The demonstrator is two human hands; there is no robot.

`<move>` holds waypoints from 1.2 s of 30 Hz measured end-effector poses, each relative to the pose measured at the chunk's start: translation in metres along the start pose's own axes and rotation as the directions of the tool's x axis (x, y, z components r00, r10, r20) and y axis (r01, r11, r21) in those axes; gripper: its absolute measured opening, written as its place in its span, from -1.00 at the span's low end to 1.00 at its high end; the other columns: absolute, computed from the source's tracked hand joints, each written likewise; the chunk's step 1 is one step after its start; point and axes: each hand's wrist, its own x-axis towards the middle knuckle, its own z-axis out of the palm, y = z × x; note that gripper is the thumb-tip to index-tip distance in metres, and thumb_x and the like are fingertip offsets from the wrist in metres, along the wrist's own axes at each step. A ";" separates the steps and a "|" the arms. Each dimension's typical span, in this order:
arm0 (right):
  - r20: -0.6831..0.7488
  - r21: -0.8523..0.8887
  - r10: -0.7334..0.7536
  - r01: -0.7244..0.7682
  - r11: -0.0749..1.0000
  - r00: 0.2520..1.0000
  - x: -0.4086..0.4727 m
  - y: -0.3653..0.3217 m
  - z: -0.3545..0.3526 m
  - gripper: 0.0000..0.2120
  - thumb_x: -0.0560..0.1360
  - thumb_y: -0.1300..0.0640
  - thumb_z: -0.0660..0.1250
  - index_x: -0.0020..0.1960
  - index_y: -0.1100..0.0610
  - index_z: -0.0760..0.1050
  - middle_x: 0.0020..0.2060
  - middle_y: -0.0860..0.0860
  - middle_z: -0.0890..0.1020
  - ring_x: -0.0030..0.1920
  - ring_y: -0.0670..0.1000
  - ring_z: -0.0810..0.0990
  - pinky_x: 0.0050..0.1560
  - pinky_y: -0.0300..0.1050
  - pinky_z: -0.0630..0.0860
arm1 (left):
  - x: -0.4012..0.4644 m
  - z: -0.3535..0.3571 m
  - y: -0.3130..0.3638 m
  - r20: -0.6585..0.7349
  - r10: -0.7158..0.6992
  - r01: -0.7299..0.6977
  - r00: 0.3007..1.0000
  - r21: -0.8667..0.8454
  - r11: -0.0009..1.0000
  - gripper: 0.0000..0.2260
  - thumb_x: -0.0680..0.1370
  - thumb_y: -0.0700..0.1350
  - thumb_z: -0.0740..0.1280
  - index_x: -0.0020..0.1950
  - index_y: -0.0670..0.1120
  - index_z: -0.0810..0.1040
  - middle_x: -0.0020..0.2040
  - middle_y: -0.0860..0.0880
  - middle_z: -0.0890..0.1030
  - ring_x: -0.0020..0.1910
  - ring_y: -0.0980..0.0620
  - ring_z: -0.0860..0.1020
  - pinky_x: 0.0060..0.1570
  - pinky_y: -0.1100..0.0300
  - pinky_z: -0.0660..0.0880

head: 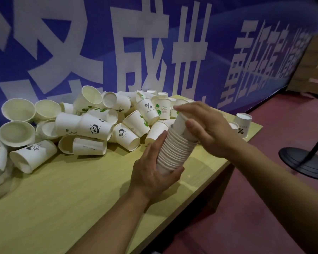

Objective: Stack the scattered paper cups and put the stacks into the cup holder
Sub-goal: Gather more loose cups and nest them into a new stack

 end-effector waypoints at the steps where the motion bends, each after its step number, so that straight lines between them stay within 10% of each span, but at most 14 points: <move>1: 0.051 -0.006 0.005 -0.005 1.000 0.999 -0.003 -0.001 0.004 -0.52 0.61 -0.24 0.02 0.45 -0.13 0.38 0.30 -0.09 0.47 0.21 -0.10 0.46 0.02 -0.17 0.49 | 0.000 0.001 -0.001 0.001 0.014 -0.014 1.000 0.015 1.000 -0.16 0.33 0.31 0.38 0.53 0.21 0.11 0.30 -0.07 0.56 0.04 -0.04 0.62 -0.11 0.19 0.45; 8: 0.162 0.055 0.038 -0.048 0.997 0.986 -0.018 -0.008 0.015 -0.45 0.57 -0.34 0.00 0.51 -0.20 0.30 0.37 -0.13 0.43 0.34 -0.16 0.41 0.22 -0.21 0.40 | -0.002 0.000 -0.004 -0.006 0.032 -0.032 0.999 -0.039 0.999 -0.18 0.35 0.28 0.39 0.53 0.25 0.07 0.29 -0.06 0.56 0.02 0.03 0.60 -0.12 0.16 0.54; 15: -0.312 -0.114 0.267 -0.315 0.942 0.912 -0.017 0.054 -0.018 -0.80 0.61 0.15 0.31 0.22 0.03 0.57 0.09 -0.08 0.56 -0.02 -0.16 0.52 0.01 -0.13 0.57 | -0.002 0.000 -0.003 -0.005 0.019 -0.020 1.000 -0.100 0.995 -0.15 0.35 0.32 0.40 0.56 0.25 0.08 0.36 0.05 0.49 0.14 0.12 0.54 0.02 0.11 0.59; 21: -0.191 -0.340 0.594 -0.620 0.707 0.782 -0.038 0.116 -0.023 -0.63 0.56 -0.05 0.38 0.33 0.01 0.51 0.38 0.06 0.43 0.42 0.16 0.30 0.35 0.12 0.33 | -0.002 0.001 -0.002 -0.013 0.014 -0.015 1.000 -0.108 0.994 -0.15 0.35 0.31 0.41 0.56 0.22 0.11 0.34 0.20 0.42 0.15 0.12 0.55 0.06 0.08 0.60; 25: -0.197 -0.239 0.599 -0.631 0.738 0.776 -0.052 0.134 -0.014 -0.70 0.50 -0.08 0.45 0.18 0.00 0.59 0.26 0.06 0.54 0.25 0.17 0.50 0.21 0.20 0.51 | -0.003 0.001 -0.002 -0.018 0.000 -0.002 1.000 -0.125 0.992 -0.16 0.35 0.29 0.42 0.55 0.22 0.13 0.37 0.13 0.49 0.17 0.09 0.58 0.09 0.03 0.61; 30: -0.345 -0.090 0.586 -0.648 0.757 0.733 -0.061 0.132 -0.017 -0.78 0.48 0.01 0.50 -0.03 0.06 0.50 -0.02 0.05 0.59 -0.07 0.03 0.58 -0.21 -0.16 0.51 | -0.003 0.002 -0.004 -0.031 -0.005 0.000 1.000 -0.146 0.989 -0.16 0.35 0.27 0.43 0.56 0.21 0.14 0.38 0.19 0.45 0.24 0.08 0.56 0.16 -0.03 0.60; 36: -0.606 0.126 0.391 -0.401 0.907 0.693 -0.058 0.085 -0.035 -0.54 0.46 0.06 0.49 0.26 0.08 0.36 0.14 0.14 0.48 0.04 0.10 0.58 -0.13 -0.07 0.63 | -0.004 0.003 -0.007 -0.028 0.005 -0.009 1.000 -0.150 0.989 -0.16 0.36 0.29 0.43 0.55 0.28 0.11 0.35 0.24 0.44 0.18 0.18 0.54 0.12 0.23 0.56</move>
